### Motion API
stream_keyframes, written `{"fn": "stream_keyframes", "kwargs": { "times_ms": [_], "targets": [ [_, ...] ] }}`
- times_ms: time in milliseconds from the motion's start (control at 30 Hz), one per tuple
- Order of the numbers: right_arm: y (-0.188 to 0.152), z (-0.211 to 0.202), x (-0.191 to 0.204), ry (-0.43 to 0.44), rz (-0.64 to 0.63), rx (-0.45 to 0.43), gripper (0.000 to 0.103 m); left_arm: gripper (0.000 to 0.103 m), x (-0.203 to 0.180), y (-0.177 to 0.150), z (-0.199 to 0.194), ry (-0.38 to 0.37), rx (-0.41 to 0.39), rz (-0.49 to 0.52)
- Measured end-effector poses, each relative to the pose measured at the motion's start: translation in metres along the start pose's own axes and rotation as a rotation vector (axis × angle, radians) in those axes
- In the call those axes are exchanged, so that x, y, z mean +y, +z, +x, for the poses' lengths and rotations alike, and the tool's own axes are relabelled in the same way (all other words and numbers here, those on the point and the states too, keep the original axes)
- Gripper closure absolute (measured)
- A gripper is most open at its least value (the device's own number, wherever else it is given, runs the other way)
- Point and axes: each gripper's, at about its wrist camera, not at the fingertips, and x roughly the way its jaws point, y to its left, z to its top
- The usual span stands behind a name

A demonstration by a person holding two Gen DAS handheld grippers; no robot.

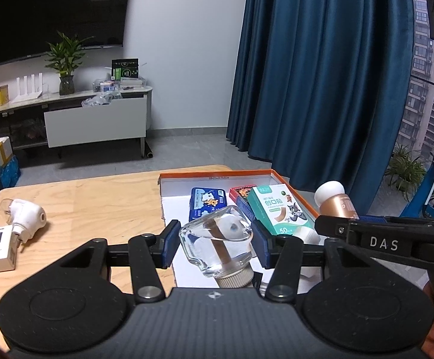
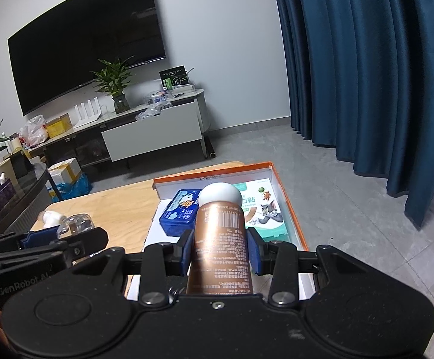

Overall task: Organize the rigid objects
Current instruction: 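Carry the glass bottle and bronze bottle with both tools over the lid, then lower the glass bottle and bronze bottle into the lid and open both tools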

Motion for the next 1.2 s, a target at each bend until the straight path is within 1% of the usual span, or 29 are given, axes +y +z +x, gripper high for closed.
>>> {"fn": "stream_keyframes", "kwargs": {
  "times_ms": [233,667,933,1200],
  "targets": [
    [0.013,0.020,-0.002,-0.007,0.002,0.022,0.057,0.051,0.001,0.011,0.017,-0.016,0.020,-0.001],
    [0.042,0.043,-0.009,-0.022,0.020,0.033,0.057,0.052,0.004,0.033,0.041,-0.033,0.053,0.000],
    [0.057,0.057,-0.011,-0.019,0.017,0.044,0.057,0.051,0.002,0.039,0.052,-0.044,0.073,0.004],
    [0.061,0.069,-0.014,-0.015,0.019,0.061,0.057,0.051,0.001,0.040,0.061,-0.044,0.092,0.009]
  ]
}}
